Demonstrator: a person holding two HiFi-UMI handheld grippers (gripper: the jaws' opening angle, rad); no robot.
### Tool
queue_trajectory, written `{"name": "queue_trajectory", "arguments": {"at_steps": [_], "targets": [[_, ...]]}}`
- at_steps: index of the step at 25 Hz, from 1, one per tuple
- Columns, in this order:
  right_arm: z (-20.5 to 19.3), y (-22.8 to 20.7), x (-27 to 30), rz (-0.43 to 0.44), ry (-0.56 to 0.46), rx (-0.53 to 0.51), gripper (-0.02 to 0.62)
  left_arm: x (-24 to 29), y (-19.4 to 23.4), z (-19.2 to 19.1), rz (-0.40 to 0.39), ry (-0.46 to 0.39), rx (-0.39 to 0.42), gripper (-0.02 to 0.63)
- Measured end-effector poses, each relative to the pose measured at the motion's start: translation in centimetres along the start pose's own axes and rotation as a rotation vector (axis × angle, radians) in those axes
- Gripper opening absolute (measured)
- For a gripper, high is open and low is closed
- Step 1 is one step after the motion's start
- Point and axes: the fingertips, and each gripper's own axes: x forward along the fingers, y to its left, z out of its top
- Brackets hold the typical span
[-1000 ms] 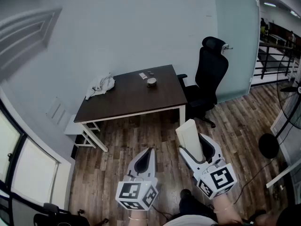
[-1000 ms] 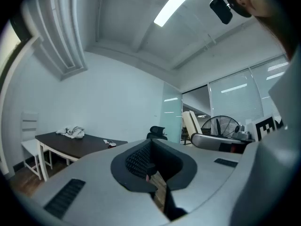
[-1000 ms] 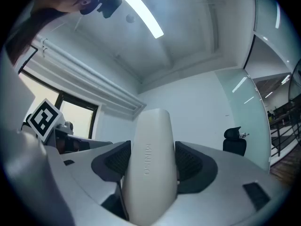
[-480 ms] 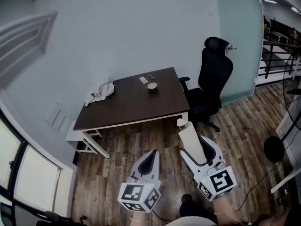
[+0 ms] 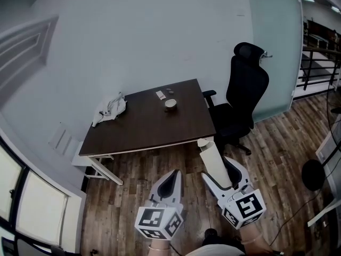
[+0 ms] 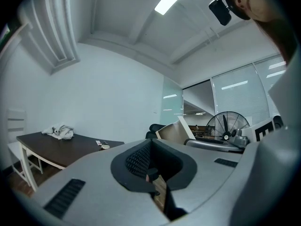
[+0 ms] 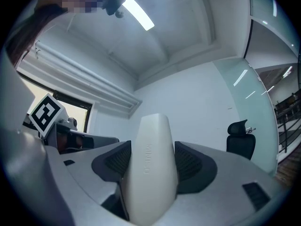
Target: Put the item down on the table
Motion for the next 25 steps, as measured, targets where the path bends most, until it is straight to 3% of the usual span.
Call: {"name": "queue_trajectory", "arguments": {"at_steps": [15,25], "targets": [[-1.3,-5.7,5.5,0.054,0.019,0.021,0.295,6.8,1.7,-0.8,0.049,0.021,0.005,0.017],[-2.6,-6.4,11.7,0.071,0.041,0.021,0.295,10.6,6.9,0.3,0.063,0.006,0.007,0.017]]}}
